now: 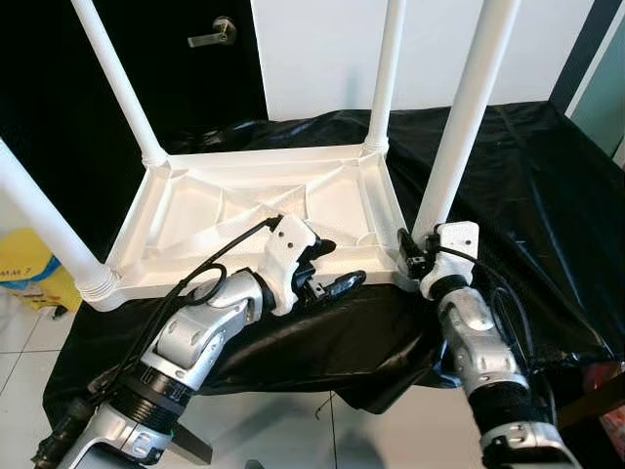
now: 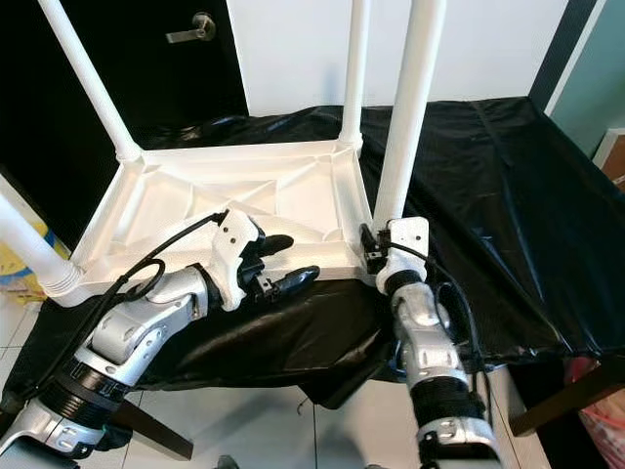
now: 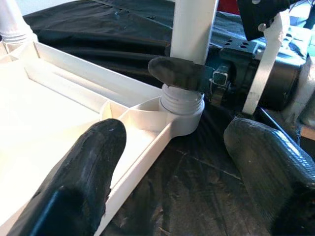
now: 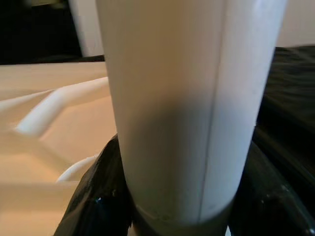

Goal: Building children table

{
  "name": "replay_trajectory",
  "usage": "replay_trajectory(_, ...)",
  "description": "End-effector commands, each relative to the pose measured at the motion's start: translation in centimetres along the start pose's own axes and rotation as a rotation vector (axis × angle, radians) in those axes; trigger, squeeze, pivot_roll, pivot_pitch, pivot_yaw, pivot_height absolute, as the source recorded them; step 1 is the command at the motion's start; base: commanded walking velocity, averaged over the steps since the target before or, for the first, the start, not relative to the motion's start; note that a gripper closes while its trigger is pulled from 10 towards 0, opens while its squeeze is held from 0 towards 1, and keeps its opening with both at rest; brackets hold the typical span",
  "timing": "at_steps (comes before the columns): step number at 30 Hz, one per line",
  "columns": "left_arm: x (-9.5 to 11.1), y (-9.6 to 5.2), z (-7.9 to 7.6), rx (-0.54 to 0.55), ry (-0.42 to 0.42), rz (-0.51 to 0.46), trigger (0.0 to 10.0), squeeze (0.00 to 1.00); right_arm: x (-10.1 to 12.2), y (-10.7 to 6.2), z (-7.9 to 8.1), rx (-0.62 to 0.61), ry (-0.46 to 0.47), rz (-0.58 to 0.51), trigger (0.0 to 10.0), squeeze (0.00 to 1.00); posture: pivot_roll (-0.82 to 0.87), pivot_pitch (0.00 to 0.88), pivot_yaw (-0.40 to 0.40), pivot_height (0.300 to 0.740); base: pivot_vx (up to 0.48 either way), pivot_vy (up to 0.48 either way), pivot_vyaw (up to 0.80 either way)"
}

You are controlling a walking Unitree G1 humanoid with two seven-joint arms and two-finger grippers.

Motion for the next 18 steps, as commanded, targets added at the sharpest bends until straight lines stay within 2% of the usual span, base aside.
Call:
replay_trajectory(1, 0.3, -0.3, -0.7, -0.120, 0.001, -0.037, 10.0, 0.00, -1.5, -1.1, -0.8, -0.131, 0.013, 0.050, 10.0, 0.00, -0.04, 0.000, 0.022, 0.740, 0.000, 0.000, 0.00)
replay_trajectory(3, 0.3, -0.3, -0.7, -0.119, 0.001, -0.037, 10.0, 0.00, -1.6, -1.2, -0.7, -0.135, 0.013, 0.049, 10.0, 0.00, -0.04, 0.000, 0.022, 0.740, 0.000, 0.000, 0.00)
replay_trajectory(6, 0.2, -0.4, -0.7, -0.117, -0.004, -0.034, 10.0, 0.00, -2.1, -1.3, 0.9, -0.103, 0.055, 0.074, 10.0, 0.00, -0.04, 0.000, 0.024, 0.740, 0.000, 0.000, 0.00)
replay_trajectory(12, 0.5, -0.4, -0.1, -0.100, 0.004, -0.039, 10.0, 0.00, -0.9, -1.0, 0.9, -0.100, -0.005, 0.020, 10.0, 0.00, -0.04, 0.000, 0.027, 0.740, 0.000, 0.000, 0.00)
replay_trajectory(18, 0.7, -0.3, 0.1, -0.084, -0.002, -0.056, 10.0, 0.00, -0.4, -0.8, 0.8, -0.070, 0.012, 0.002, 10.0, 0.00, -0.05, 0.000, 0.026, 0.740, 0.000, 0.000, 0.00)
Point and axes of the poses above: a point about 5 cm out from each wrist's last joint towards the gripper, its own y axis pointing out of the wrist towards the gripper, its own x axis along the axis of the wrist's last joint, z = x × y, the point moved 1 cm from there along y, pointing out of the wrist towards the gripper, and after that the axes turned 13 degrees about y, right-handed, at the moved point
